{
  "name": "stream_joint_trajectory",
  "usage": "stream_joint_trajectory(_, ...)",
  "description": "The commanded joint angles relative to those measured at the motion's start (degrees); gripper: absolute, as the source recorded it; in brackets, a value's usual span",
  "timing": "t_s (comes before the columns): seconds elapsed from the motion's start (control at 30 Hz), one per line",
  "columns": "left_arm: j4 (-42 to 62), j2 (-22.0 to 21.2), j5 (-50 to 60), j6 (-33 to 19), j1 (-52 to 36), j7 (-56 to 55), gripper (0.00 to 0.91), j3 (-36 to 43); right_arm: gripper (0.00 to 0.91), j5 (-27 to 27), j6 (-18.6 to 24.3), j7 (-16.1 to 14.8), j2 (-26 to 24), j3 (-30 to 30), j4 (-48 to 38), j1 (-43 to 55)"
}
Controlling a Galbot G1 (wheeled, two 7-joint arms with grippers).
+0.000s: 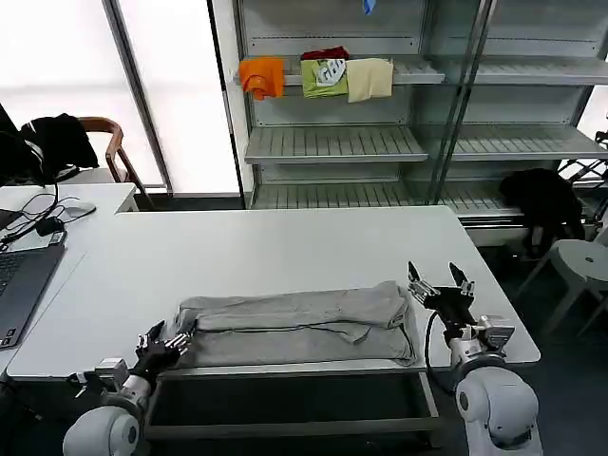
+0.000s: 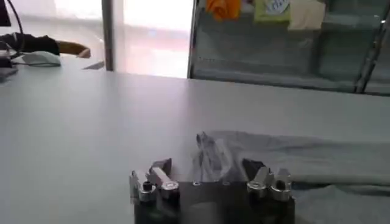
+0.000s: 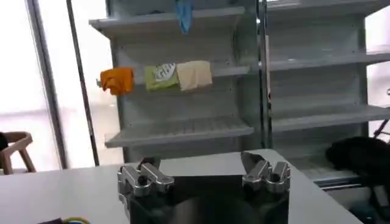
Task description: Fold and organize the clothes.
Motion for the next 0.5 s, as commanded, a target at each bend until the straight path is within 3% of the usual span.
stream_joint_trajectory(0.03,0.38,-0.97,0.97,-1.02,0.58,-2.07,0.06,0.54,0.907,2.87,0.25,0.23,-0.29,0.69,0.5,1.15)
stream_joint_trajectory(0.13,0.25,-1.18,1.03,-0.82,0.87,-1.59,0.01,0.88,0.907,2.87,0.19,0.35,-0.38,0.78,0.5,1.21)
stream_joint_trajectory(0.5,-0.42,-2.24,3.22,-0.62,0.54,0.16,0.01,2.0,0.907,2.75,-0.19,1.17,-0.63,0.99,0.08,1.45)
